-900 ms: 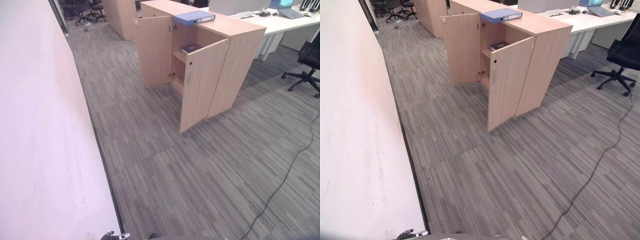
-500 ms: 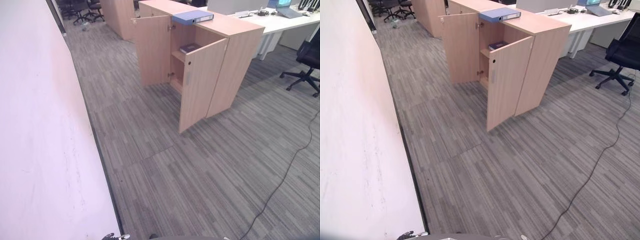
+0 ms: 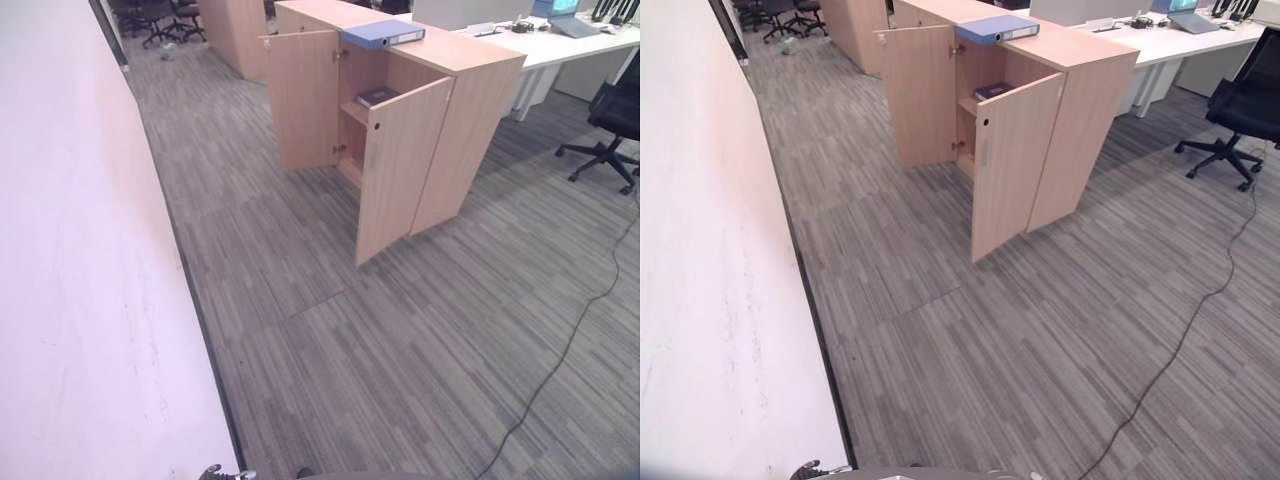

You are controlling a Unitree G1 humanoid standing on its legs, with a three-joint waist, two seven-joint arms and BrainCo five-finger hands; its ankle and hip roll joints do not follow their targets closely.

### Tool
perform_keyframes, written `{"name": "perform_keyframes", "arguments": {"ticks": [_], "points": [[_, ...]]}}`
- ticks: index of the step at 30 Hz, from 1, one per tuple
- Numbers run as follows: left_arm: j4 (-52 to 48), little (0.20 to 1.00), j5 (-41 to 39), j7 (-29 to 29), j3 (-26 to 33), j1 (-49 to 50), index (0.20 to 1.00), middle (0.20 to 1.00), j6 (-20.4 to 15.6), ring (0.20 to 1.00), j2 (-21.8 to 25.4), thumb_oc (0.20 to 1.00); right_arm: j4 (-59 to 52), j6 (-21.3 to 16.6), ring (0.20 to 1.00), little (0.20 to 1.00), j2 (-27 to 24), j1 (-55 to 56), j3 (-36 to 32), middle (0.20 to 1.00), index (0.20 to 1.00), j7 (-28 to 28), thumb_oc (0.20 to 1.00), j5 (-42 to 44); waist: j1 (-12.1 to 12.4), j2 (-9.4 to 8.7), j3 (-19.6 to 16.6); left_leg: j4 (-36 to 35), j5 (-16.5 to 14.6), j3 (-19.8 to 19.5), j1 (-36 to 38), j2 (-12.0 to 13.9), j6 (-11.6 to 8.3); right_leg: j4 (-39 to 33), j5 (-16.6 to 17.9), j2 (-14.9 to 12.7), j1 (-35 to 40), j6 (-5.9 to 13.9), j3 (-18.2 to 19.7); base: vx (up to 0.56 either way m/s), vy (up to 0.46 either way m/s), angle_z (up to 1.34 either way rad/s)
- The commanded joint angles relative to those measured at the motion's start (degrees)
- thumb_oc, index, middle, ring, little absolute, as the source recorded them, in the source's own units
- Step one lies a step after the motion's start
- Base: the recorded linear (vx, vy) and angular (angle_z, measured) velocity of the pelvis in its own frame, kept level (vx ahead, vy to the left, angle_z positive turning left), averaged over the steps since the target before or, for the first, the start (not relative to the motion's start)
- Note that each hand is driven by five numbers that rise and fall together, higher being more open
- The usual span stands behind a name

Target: Put the empty folder in the office cabinet

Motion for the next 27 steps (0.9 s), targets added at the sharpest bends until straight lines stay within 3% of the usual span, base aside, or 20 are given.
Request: {"name": "perform_keyframes", "arguments": {"ticks": [1, 27], "points": [[3.0, 1.0, 1.2, -1.1, 1.0, -2.3, 1.0, 1.0, -0.5, 1.0, 0.9, 1.0, 0.3, -0.6, 1.0, 1.0, 0.9, -1.1, 2.5, 1.0, 1.0, 0.4, 1.0, -1.2, 0.6, -1.84, 0.0, 0.0, -5.4, 1.9, 2.1, 0.3, -3.03, -8.4, 13.0, -3.0, 0.9, 5.74, -1.3, 0.0, 0.0, 0.0], [3.0, 1.0, 1.6, -1.4, 1.1, -2.6, 1.0, 1.0, 0.3, 1.0, 0.4, 1.0, 0.7, -0.1, 1.0, 1.0, 1.1, -3.1, 4.7, 1.0, 1.0, -0.1, 1.0, -4.9, 0.9, -1.63, 0.0, 0.0, -5.7, 0.8, 2.4, 0.4, -3.02, -8.4, 12.4, -2.7, 1.4, 5.42, -1.6, 0.0, -0.002, 0.0]]}}
